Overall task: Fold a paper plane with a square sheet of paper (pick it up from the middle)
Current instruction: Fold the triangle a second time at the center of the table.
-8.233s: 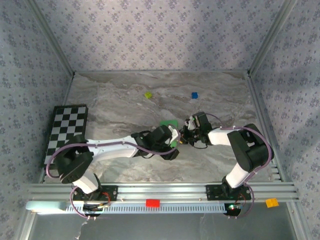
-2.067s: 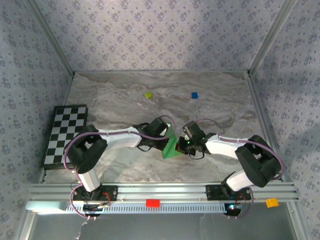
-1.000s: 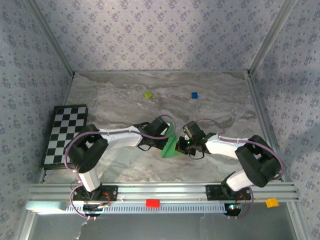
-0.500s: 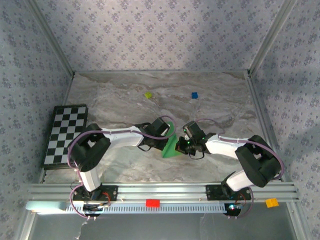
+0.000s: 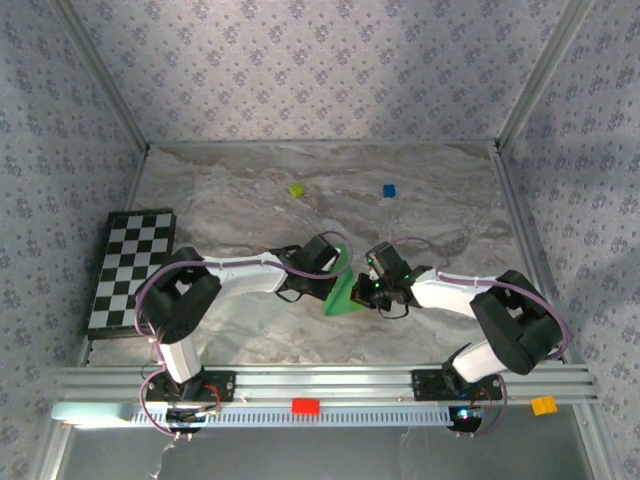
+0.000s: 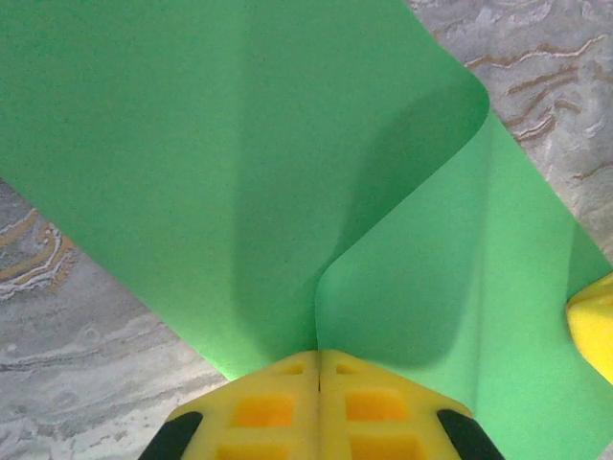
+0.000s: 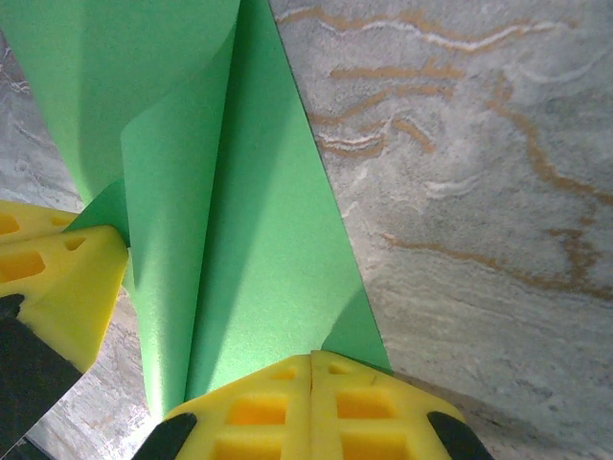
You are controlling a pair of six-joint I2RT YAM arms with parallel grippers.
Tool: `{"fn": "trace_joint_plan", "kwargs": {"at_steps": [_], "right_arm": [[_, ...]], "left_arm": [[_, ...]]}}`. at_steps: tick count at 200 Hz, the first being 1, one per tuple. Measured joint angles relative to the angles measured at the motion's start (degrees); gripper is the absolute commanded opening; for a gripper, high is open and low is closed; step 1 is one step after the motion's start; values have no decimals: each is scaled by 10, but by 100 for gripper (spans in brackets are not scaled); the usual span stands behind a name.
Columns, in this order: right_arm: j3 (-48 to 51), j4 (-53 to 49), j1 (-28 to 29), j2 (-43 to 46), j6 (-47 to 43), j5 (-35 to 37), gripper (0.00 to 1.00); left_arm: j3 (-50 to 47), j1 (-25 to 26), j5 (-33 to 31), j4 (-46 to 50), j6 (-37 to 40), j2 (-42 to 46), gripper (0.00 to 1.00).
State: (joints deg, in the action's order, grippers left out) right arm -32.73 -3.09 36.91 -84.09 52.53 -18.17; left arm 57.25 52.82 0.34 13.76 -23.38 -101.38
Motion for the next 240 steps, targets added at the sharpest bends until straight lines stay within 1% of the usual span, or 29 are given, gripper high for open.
{"fn": "trace_joint_plan", "kwargs": {"at_steps": [116, 176, 198, 222, 240], "right_arm": [[0, 0, 0, 0, 0, 0, 2], [0, 0, 0, 1, 0, 1, 5], [-1, -5, 0, 9, -5, 12, 5], [1, 6, -4, 34, -4, 15, 2], [9, 44, -6, 51, 5, 10, 0]], "left_arm": [[1, 0, 0, -5, 0, -7, 0], [1, 0, 0, -5, 0, -8, 0], [1, 0, 0, -7, 0, -8, 0], [1, 0, 0, -9, 0, -8, 0], [1, 0, 0, -9, 0, -8, 0]]}}
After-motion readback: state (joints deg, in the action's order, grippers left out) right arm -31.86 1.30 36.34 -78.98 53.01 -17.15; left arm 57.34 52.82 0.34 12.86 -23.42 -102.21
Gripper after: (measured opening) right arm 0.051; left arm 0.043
